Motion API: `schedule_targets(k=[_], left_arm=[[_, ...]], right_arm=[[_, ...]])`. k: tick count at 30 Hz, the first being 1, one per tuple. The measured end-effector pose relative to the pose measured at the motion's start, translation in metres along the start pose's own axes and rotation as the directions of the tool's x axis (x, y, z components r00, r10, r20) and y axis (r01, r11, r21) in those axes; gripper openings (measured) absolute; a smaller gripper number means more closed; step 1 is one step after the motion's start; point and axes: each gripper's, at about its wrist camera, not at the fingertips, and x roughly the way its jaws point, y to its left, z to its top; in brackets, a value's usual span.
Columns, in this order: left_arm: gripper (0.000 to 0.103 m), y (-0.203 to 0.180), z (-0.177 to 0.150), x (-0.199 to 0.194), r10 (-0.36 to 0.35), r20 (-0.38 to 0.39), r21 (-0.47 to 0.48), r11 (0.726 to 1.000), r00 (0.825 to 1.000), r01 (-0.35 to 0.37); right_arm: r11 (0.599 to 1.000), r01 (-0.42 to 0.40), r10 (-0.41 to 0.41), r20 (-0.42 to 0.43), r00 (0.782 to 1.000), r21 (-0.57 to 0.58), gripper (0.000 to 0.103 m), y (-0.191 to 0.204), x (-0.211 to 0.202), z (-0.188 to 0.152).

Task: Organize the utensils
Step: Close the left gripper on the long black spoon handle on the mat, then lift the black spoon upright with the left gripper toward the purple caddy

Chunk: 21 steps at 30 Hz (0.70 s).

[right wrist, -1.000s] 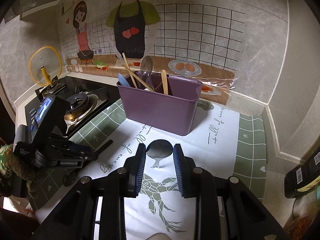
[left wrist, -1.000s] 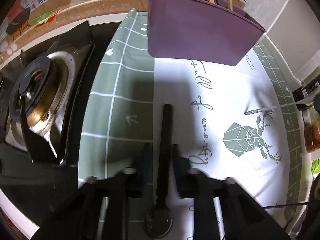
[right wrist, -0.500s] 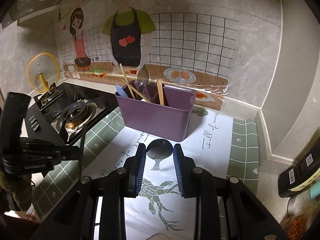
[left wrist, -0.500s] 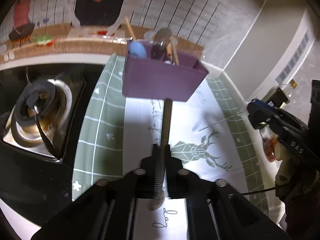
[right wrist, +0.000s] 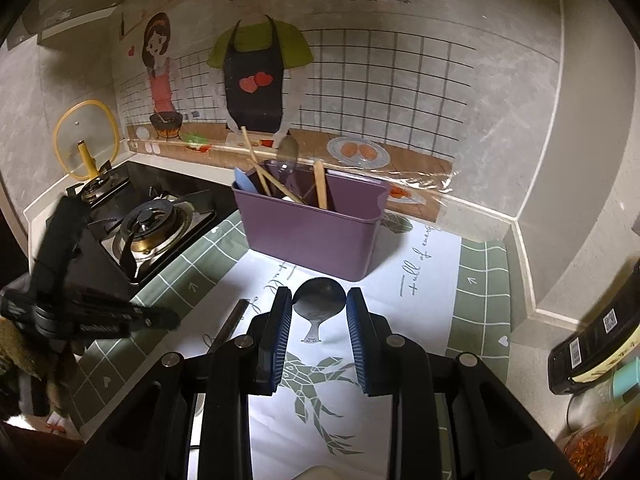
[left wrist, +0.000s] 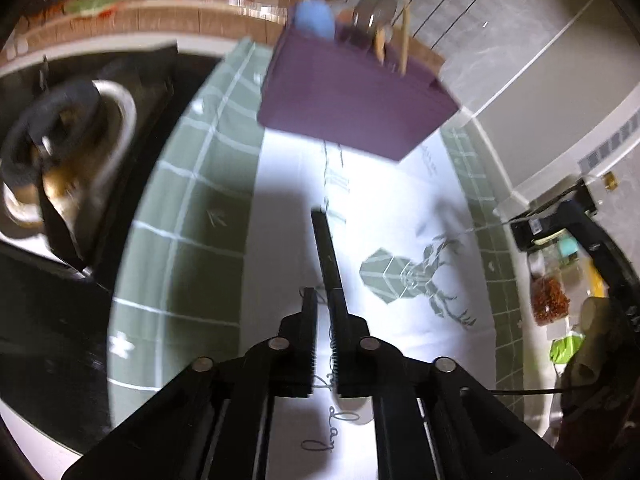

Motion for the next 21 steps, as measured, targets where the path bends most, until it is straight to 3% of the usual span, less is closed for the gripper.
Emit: schedule_targets(k=[1, 3, 10, 13, 16, 18, 19, 21], left_arm=[[0.027, -0.002, -0.001, 0.005, 0.008, -0.010, -0.002, 1.000, 1.000, -0.008], [0.036, -0.012, -0.003, 0.017, 0.024, -0.032, -0.004, 1.000, 0.999, -0.024], [0.037, -0.037, -0.006, 0.044, 0.191, -0.017, 0.063, 0.980, 0.981, -0.189], [0.036, -0.047, -0.007, 0.050, 0.262, -0.007, 0.110, 0.960, 0.965, -0.259], [0.035, -0.062, -0.009, 0.058, 0.351, 0.005, 0.190, 0.919, 0.936, -0.345], [0.029, -0.061, -0.007, 0.060, 0.329, 0.002, 0.180, 0.929, 0.944, -0.324], [0.019, -0.058, -0.005, 0.059, 0.312, -0.001, 0.165, 0.937, 0.950, -0.308], [0.012, -0.043, -0.001, 0.055, 0.227, -0.028, 0.098, 0.970, 0.974, -0.223]], right_arm=[[1.000, -0.002, 0.002, 0.000, 1.000, 0.008, 0.026, -0.003, 0.000, -0.001], [1.000, -0.003, 0.003, 0.002, 1.000, 0.025, 0.026, -0.010, 0.001, -0.003], [0.998, -0.012, 0.011, 0.010, 1.000, 0.065, 0.026, -0.024, 0.005, -0.011], [0.998, -0.008, 0.007, 0.017, 1.000, 0.061, 0.026, -0.024, 0.006, -0.013], [0.999, 0.000, -0.001, 0.024, 1.000, 0.053, 0.026, -0.024, 0.007, -0.013], [0.999, -0.008, 0.006, 0.027, 1.000, 0.053, 0.026, -0.023, 0.006, -0.013], [0.999, -0.006, 0.005, 0.028, 1.000, 0.052, 0.026, -0.023, 0.006, -0.012], [0.999, -0.005, 0.003, 0.030, 1.000, 0.048, 0.026, -0.021, 0.005, -0.010]])
